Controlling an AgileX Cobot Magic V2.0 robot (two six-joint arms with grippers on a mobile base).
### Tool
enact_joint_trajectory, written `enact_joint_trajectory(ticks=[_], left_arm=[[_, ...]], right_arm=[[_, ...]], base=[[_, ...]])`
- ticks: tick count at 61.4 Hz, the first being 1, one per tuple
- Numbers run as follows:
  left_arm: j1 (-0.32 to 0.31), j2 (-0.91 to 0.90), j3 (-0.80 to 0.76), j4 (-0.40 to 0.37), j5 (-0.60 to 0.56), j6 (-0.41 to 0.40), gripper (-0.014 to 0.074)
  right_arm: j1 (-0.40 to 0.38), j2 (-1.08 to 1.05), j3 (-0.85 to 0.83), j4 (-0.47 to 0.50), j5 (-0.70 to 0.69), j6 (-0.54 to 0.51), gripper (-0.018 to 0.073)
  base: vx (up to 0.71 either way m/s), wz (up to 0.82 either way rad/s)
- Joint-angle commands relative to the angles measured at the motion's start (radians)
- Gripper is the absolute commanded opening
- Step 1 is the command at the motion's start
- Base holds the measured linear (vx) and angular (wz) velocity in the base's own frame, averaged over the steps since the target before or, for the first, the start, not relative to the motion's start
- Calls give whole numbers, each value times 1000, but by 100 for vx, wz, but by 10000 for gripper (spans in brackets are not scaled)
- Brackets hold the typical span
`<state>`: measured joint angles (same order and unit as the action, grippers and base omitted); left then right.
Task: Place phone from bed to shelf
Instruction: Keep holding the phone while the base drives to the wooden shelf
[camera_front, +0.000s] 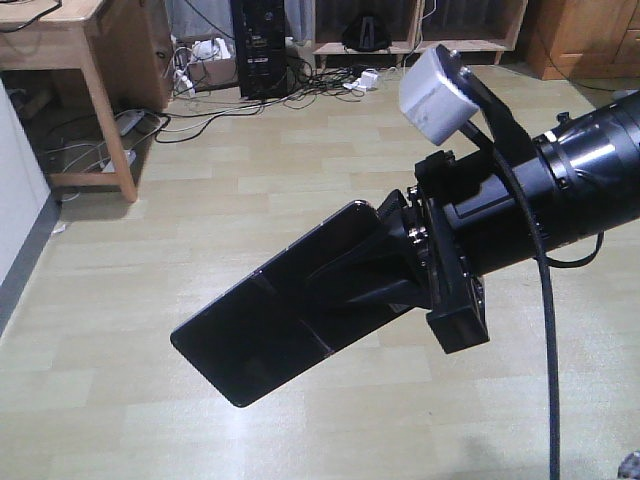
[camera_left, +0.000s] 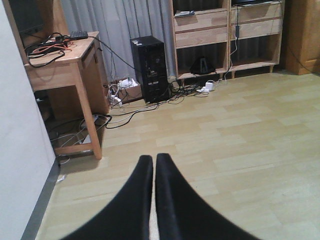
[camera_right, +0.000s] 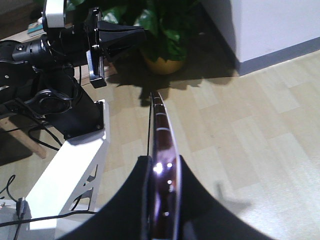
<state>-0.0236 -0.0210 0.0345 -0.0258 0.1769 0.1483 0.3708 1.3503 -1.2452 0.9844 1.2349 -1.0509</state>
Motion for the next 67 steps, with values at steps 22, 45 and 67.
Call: enact_joint_trajectory(ticks=[22,45,67], left_arm=[[1,-6,-23,-9,-72,-6,1],[1,-6,-23,-9,-72,-6,1],[1,-6,-23,-9,-72,-6,1]], right_arm=[[-2,-33,-25,76,50,-1,-3],[-2,-33,-25,76,50,-1,-3],[-2,-33,-25,76,50,-1,-3]], base=[[30,-15],[31,-20],[31,-17]])
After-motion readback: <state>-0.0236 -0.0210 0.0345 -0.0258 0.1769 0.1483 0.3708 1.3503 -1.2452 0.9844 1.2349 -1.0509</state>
